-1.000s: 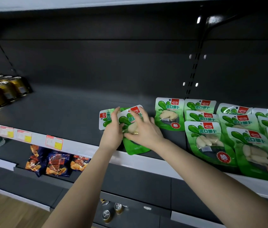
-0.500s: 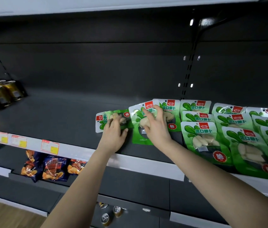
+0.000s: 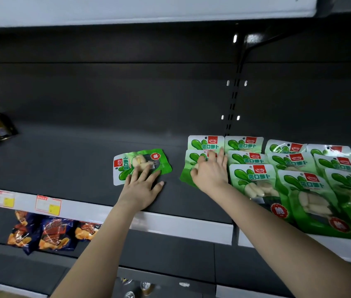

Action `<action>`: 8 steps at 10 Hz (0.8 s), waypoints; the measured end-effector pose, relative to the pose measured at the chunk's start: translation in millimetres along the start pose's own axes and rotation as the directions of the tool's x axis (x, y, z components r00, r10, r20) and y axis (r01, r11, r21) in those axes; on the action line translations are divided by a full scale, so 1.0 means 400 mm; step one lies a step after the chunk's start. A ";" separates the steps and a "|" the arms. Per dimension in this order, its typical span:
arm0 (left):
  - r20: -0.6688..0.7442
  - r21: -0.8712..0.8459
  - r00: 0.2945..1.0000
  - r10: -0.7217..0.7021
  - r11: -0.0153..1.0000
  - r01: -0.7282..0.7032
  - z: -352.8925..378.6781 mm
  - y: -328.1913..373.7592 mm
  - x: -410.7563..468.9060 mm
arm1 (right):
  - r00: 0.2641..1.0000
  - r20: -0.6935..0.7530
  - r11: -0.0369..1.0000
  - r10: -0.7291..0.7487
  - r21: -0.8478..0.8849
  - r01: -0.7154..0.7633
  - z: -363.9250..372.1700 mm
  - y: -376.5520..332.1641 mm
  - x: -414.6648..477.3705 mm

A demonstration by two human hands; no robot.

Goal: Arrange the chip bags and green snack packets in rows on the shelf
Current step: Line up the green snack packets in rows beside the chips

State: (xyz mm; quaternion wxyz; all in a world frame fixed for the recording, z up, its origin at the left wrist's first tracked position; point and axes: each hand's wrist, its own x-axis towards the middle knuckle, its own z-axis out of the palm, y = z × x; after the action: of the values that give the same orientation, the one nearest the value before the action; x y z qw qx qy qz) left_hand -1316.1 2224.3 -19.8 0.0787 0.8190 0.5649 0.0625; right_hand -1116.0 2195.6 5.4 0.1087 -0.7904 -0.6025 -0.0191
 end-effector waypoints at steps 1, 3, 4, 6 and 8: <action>0.002 -0.003 1.000 -0.003 1.000 0.003 0.000 0.000 0.000 | 0.996 0.084 0.995 -0.010 0.101 0.002 0.006 -0.003 0.014; 0.012 -0.013 1.000 -0.002 1.000 0.003 -0.001 0.000 0.000 | 0.986 0.158 0.999 -0.048 0.010 0.047 0.028 -0.002 -0.004; 0.025 -0.011 1.000 -0.009 1.000 0.010 -0.001 0.000 0.001 | 0.985 0.166 0.998 -0.047 -0.024 0.052 0.028 -0.004 -0.002; -0.003 -0.018 1.000 -0.004 1.000 0.004 0.000 0.001 -0.001 | 0.987 0.154 0.998 -0.046 -0.044 0.053 0.032 0.000 0.009; 0.002 -0.013 1.000 -0.005 1.000 0.005 -0.002 0.001 -0.001 | 0.987 0.157 0.999 -0.023 -0.042 0.030 0.032 0.001 0.029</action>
State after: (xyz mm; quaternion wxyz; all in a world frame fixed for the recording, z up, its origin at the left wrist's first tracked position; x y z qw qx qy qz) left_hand -1316.2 2223.8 -19.0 0.0847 0.8172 0.5663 0.0655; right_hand -1113.9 2208.9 -5.2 0.0433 -0.7837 -0.6189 0.0281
